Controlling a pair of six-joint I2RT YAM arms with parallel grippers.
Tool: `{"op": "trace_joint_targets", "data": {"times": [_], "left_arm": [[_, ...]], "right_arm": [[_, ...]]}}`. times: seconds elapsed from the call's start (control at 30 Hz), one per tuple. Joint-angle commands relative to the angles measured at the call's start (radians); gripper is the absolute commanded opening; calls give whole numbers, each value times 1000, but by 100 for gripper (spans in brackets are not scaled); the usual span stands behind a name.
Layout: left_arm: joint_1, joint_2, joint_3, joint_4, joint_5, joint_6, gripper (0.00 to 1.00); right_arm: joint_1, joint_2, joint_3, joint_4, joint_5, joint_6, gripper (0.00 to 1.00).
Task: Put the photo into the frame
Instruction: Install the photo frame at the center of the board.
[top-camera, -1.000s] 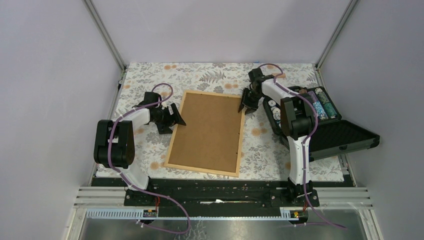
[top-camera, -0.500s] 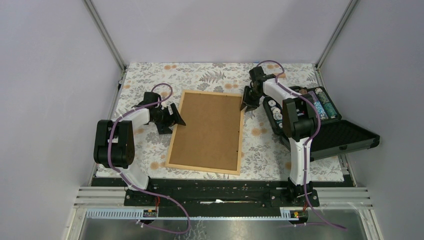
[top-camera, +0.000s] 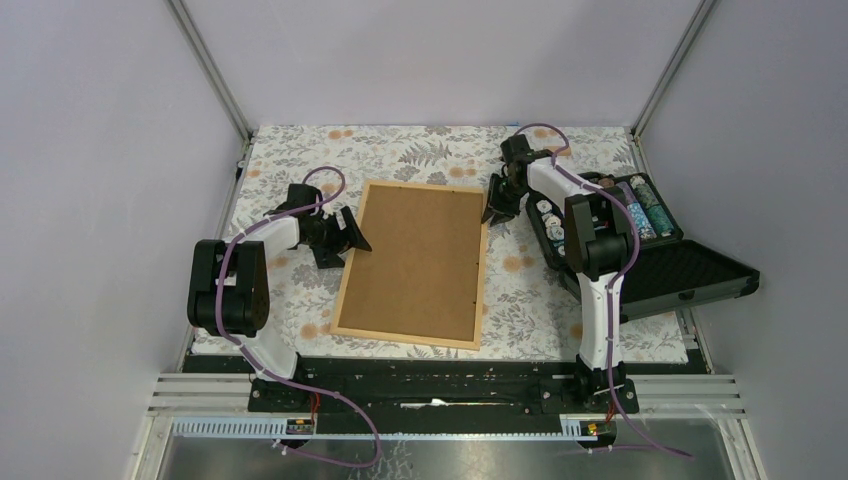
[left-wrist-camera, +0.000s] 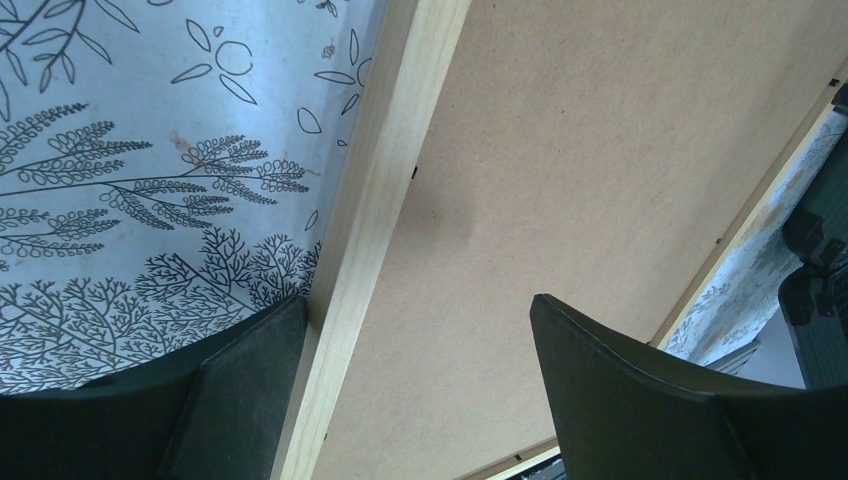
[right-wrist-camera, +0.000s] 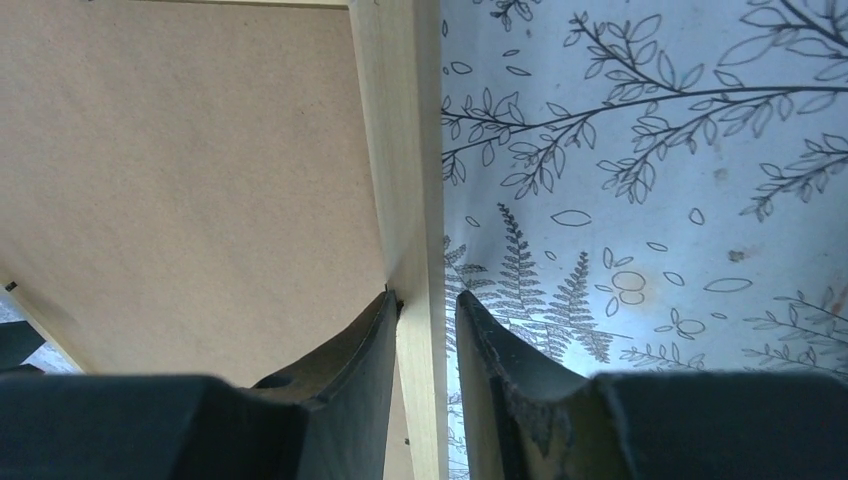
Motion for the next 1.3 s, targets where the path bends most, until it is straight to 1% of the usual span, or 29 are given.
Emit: {"op": "trace_joint_targets", "data": {"times": [0.0,0.3,0.47,0.77,0.97,1.07,1.17,1.23,1.27], "left_arm": [[-10,22,-21,-11,11,4,88],[-15,24,-19,-7,28,1,87],[-15,21,-20,-11,22,5,88],[-15,19,-17,-16,10,7,88],[-15,18,-15,-20,2,12,87],[-16,18,-13,-20,1,12,88],[-16,14,-13,-20,-3,13,88],[-18,12,-14,-19,-5,13,88],[-19,11,-13,-20,-7,15,88]], "right_arm": [[0,68,2,-20,15,-19,35],[28,109,-51,-23,85,15,35],[28,147,-33,-40,152,30,35],[54,196,-12,-42,180,54,34],[103,207,10,-37,201,71,35],[125,215,41,-38,180,78,36],[128,192,73,-37,127,78,38],[125,153,90,-36,80,69,42],[124,125,93,-30,47,60,48]]}}
